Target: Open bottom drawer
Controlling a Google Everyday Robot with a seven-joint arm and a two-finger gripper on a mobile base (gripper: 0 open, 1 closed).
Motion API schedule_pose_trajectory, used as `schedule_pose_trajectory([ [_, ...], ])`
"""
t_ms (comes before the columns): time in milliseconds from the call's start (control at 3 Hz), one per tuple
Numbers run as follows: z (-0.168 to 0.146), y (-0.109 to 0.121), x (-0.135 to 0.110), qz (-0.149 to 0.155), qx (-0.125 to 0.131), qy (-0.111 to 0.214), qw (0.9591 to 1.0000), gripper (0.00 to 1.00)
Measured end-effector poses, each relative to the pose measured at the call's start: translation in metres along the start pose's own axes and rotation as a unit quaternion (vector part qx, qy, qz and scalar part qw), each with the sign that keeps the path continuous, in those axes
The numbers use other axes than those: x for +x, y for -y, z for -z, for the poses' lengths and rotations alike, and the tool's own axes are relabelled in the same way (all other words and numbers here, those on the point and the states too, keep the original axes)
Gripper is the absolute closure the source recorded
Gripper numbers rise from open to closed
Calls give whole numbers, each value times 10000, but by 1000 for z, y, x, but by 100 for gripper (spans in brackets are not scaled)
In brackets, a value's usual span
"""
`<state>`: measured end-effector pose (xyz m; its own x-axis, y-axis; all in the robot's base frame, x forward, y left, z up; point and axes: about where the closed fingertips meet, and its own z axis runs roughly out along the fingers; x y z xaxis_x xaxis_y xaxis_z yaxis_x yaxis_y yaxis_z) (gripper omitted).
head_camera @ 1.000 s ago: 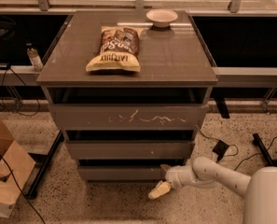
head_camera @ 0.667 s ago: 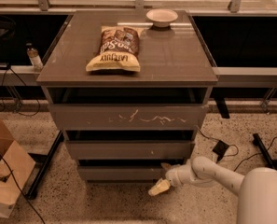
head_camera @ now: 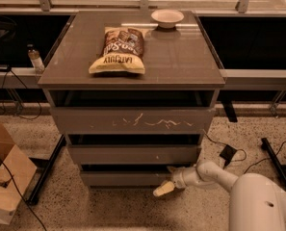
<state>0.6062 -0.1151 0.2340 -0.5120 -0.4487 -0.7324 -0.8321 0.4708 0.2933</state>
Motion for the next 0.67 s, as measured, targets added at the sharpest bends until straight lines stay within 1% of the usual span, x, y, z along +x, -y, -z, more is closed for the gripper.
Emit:
schedule_pose_trajectory([
  [333, -17, 1, 13, -161, -213, -184, 9995, 18],
  [667, -13, -1, 8, -161, -214, -184, 9995, 50],
])
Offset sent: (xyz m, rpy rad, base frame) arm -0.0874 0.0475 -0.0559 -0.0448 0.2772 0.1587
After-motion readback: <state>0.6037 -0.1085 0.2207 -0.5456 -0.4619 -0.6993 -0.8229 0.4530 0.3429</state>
